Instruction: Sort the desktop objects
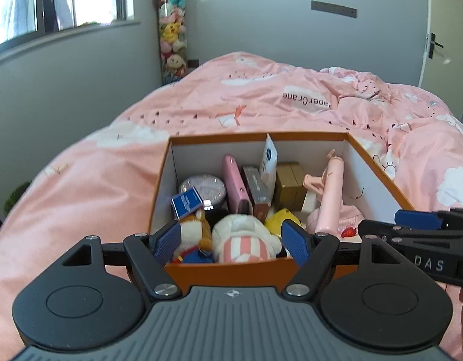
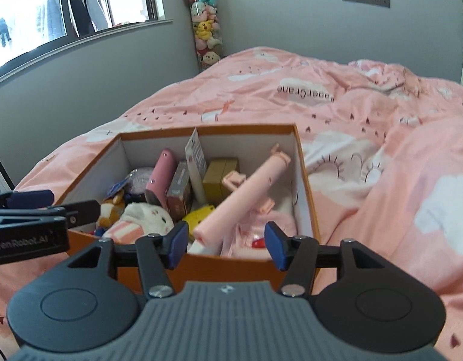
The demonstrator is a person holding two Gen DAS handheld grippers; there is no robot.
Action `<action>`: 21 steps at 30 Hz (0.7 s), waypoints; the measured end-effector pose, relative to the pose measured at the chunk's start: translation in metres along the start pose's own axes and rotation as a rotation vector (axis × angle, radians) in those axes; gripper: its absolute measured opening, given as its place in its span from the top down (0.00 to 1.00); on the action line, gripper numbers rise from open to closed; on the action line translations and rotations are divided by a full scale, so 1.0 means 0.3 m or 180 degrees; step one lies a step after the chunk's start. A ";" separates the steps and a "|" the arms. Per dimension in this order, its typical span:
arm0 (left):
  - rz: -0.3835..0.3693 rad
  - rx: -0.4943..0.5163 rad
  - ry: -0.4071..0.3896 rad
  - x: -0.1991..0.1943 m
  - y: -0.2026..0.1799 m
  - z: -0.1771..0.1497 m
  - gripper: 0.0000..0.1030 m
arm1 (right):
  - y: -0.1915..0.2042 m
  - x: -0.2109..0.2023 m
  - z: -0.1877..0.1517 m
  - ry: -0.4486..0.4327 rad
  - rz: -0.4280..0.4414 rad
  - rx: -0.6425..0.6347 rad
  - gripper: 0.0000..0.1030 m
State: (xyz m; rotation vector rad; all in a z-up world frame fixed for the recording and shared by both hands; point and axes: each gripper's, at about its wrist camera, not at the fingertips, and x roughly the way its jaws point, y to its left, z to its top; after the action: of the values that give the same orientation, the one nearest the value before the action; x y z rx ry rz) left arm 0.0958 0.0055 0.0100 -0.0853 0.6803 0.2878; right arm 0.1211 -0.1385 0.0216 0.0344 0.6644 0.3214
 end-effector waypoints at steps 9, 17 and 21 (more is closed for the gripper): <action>0.0136 -0.0025 0.0042 0.048 -0.012 -0.047 0.16 | 0.012 0.021 -0.029 -0.0086 -0.0014 -0.0075 0.37; 0.0162 0.0009 0.0064 0.064 -0.023 -0.058 0.16 | 0.005 0.044 -0.046 -0.0096 0.0002 -0.0075 0.34; 0.0147 0.0024 0.0067 0.069 -0.030 -0.059 0.15 | 0.004 0.051 -0.049 -0.0089 0.0005 -0.0073 0.33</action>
State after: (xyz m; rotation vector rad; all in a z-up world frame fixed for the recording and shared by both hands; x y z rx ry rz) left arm 0.1030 -0.0012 -0.0169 -0.0654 0.7049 0.3291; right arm 0.1232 -0.1336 0.0008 0.0175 0.6331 0.3295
